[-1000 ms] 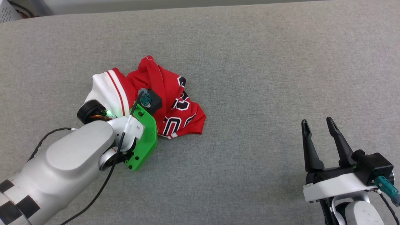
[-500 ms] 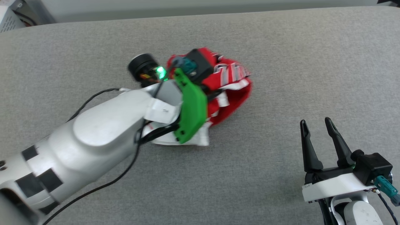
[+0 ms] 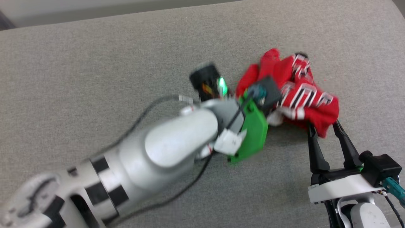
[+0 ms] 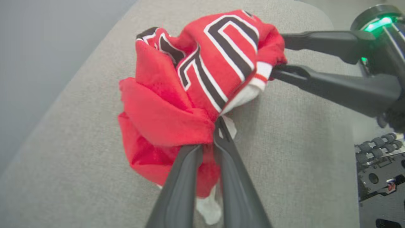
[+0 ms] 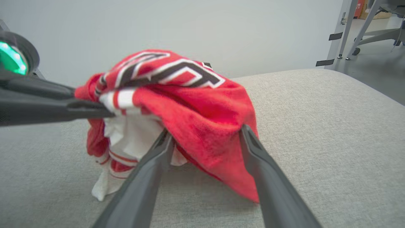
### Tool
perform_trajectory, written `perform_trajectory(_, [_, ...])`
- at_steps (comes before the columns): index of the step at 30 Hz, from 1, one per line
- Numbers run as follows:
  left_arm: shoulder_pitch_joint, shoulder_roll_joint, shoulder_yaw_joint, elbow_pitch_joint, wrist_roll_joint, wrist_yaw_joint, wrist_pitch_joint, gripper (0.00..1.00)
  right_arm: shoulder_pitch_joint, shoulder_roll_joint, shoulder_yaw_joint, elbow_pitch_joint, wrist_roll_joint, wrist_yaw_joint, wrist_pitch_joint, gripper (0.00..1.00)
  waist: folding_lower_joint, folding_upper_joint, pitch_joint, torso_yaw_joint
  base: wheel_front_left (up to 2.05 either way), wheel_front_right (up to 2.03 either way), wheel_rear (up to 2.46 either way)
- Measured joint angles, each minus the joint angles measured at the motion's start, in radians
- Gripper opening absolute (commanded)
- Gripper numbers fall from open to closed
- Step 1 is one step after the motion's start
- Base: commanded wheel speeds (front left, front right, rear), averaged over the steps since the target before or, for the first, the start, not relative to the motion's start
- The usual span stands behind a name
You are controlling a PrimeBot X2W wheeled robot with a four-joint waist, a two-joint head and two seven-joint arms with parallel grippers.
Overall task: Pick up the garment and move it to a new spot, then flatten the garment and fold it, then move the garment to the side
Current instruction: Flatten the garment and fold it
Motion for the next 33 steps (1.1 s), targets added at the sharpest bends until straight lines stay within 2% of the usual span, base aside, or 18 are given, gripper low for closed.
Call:
perform_trajectory(3, [0.132, -0.030, -0.003, 0.029, 0.008, 0.000, 0.018, 0.00, -0.001, 0.000, -0.012, -0.001, 0.000, 0.000, 0.000, 1.00, 0.0000, 0.0000, 0.005, 0.001, 0.00, 0.00, 0.00])
perform_trajectory(4, [0.235, -0.059, -0.002, 0.043, 0.058, 0.000, 0.055, 0.00, -0.004, 0.000, -0.021, -0.002, -0.001, 0.000, 0.000, 1.00, 0.0000, 0.0000, 0.010, 0.005, 0.00, 0.00, 0.00])
perform_trajectory(10, [0.318, -0.091, -0.003, 0.061, 0.065, 0.000, 0.082, 0.00, -0.022, 0.000, -0.028, -0.002, -0.004, 0.000, 0.000, 1.00, 0.0000, 0.0000, 0.010, 0.014, 0.00, 0.00, 0.00])
perform_trajectory(11, [0.317, -0.094, -0.003, 0.070, 0.064, 0.000, 0.063, 0.13, -0.022, 0.000, -0.029, -0.002, -0.005, 0.000, 0.000, 1.00, 0.0000, 0.0000, 0.007, 0.015, 0.00, 0.00, 0.00])
perform_trajectory(12, [0.316, -0.095, -0.003, 0.078, 0.071, 0.000, 0.039, 1.00, -0.022, 0.000, -0.031, -0.002, -0.007, 0.000, 0.000, 1.00, 0.0000, 0.0000, 0.002, 0.016, 0.00, 0.00, 0.00])
perform_trajectory(15, [0.310, -0.102, -0.003, 0.090, 0.120, 0.000, -0.046, 1.00, -0.018, 0.000, -0.037, -0.002, -0.014, 0.000, 0.000, 1.00, 0.0000, 0.0000, -0.016, 0.021, 0.00, 0.00, 0.00])
perform_trajectory(23, [0.257, -0.128, 0.023, 0.091, 0.124, 0.000, -0.358, 1.00, 0.049, 0.000, -0.077, -0.002, -0.030, 0.000, 0.000, 1.00, 0.0000, 0.0000, -0.097, 0.055, 0.00, 0.00, 0.00])
perform_trajectory(25, [0.254, -0.125, 0.050, 0.100, 0.129, 0.025, -0.418, 1.00, 0.061, 0.000, -0.084, -0.004, -0.035, 0.000, 0.000, 1.00, 0.0000, 0.0000, -0.120, 0.069, 0.00, 0.00, 0.00])
perform_trajectory(28, [0.255, -0.108, 0.088, 0.103, 0.151, 0.085, -0.470, 1.00, 0.073, 0.000, -0.096, -0.013, -0.043, 0.000, 0.000, 1.00, 0.0000, 0.0000, -0.147, 0.091, 0.00, 0.00, 0.00])
perform_trajectory(33, [0.297, -0.037, 0.194, 0.077, 0.146, 0.174, -0.507, 1.00, 0.089, 0.000, -0.117, -0.028, -0.057, 0.000, 0.000, 1.00, 0.0000, 0.0000, -0.181, 0.131, 0.00, 0.00, 0.00])
